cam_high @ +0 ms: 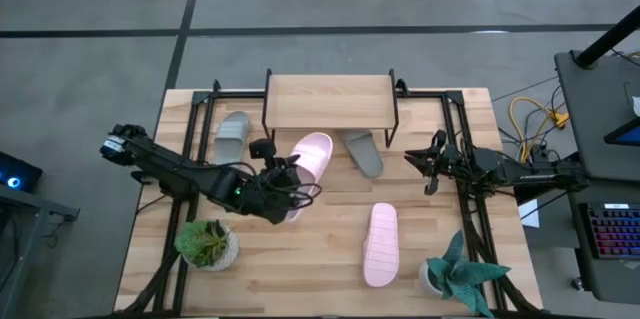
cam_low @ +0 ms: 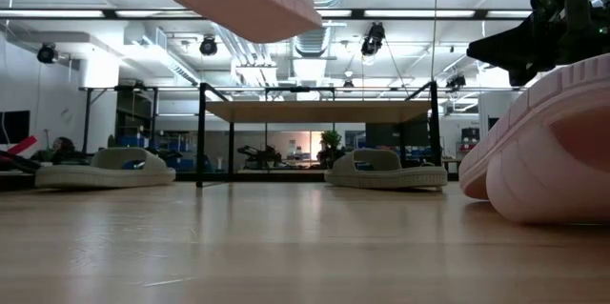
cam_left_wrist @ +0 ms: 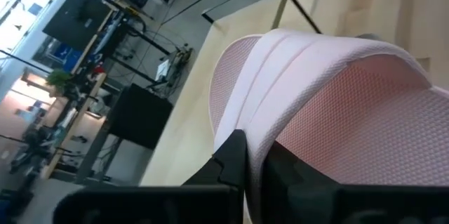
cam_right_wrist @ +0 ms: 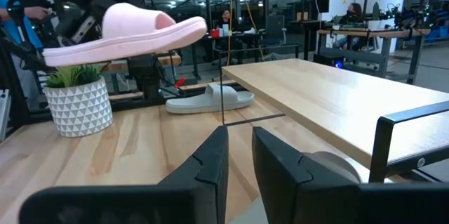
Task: Pick and place slides into the shelf
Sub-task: Put the left pink slides on the shelf
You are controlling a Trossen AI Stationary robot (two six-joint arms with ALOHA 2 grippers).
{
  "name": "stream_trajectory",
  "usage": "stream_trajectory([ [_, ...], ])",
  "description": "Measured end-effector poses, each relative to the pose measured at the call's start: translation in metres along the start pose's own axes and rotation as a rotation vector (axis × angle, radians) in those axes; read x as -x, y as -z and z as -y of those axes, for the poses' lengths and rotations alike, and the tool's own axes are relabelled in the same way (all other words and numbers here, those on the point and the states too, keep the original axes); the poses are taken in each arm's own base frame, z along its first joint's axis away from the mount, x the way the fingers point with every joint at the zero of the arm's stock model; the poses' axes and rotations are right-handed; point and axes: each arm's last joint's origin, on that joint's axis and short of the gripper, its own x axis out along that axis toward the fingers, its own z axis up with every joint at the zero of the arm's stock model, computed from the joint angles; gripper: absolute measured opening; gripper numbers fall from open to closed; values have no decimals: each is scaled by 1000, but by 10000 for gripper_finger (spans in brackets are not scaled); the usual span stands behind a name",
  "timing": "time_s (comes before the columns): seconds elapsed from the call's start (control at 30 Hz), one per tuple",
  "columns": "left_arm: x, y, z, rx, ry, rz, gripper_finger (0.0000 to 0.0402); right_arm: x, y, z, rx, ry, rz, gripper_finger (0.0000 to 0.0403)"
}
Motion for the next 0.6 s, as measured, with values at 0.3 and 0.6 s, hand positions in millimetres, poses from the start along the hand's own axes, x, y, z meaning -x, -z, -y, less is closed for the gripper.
stream_trajectory([
  [0.3,-19,-1,-13,28,-58,-37,0,0,0,0,2,0,1,66],
  [0.6,-45,2,-33,37,-136,-97,0,0,0,0,33,1,1,59],
])
